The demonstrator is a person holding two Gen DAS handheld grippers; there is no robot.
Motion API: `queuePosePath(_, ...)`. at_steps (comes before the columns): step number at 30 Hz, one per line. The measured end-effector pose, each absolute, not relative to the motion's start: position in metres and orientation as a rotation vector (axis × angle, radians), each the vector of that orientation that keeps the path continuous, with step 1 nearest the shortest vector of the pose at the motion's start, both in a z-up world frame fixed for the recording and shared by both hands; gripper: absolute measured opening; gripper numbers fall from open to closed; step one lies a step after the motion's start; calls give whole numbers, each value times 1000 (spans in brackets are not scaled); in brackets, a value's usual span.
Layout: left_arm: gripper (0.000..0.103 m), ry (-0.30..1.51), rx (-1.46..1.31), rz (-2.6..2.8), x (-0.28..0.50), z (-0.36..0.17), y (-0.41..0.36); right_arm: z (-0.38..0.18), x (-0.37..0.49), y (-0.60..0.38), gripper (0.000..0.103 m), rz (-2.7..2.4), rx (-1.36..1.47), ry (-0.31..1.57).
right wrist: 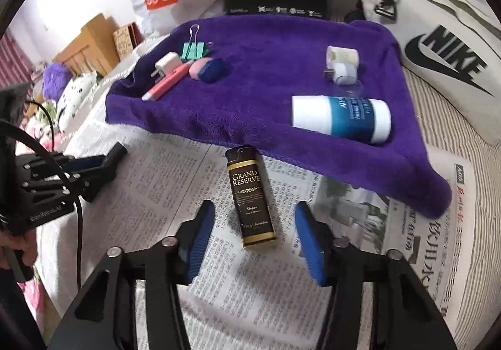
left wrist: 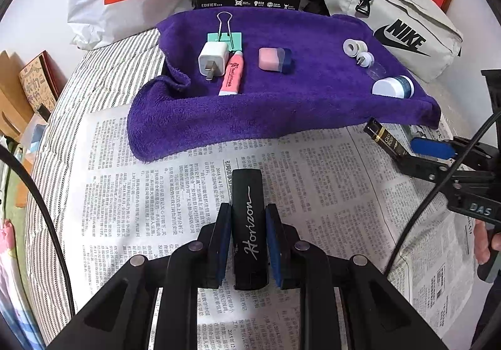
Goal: Organize rigid objects
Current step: 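Grasp the black Horizon tube with the left tool while the right tool grasps the Grand Reserve bottle, then lift the Horizon tube and Grand Reserve bottle off the newspaper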
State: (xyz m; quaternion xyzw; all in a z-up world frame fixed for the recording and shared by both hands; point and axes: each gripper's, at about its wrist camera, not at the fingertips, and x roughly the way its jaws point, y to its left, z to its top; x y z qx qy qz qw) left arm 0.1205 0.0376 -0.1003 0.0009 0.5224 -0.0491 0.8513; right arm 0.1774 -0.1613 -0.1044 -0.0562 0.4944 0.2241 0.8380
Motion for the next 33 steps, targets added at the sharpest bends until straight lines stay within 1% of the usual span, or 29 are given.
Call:
queuePosePath(7, 21, 1098, -4, -104, 122, -100, 37, -111, 173, -142, 37, 460, -253, 1003)
queuePosePath(9, 21, 1098, -3, -105, 122, -100, 37, -111, 175, -140, 31, 464, -259, 991)
queuePosePath(10, 21, 1097, -5, -105, 122, -100, 37, -111, 177, -141, 26, 462, -253, 988)
queuePosePath(15, 21, 1090, -15, -100, 121, -99, 37, -109, 180, -148, 25, 456, -233, 1025)
queuePosePath(21, 21, 1085, -21, -104, 121, -99, 38, -107, 161, -161, 25, 450, -201, 1109)
queuePosePath(33, 21, 1080, -30, -103, 120, -99, 39, -109, 161, -153, 26, 433, -267, 1095)
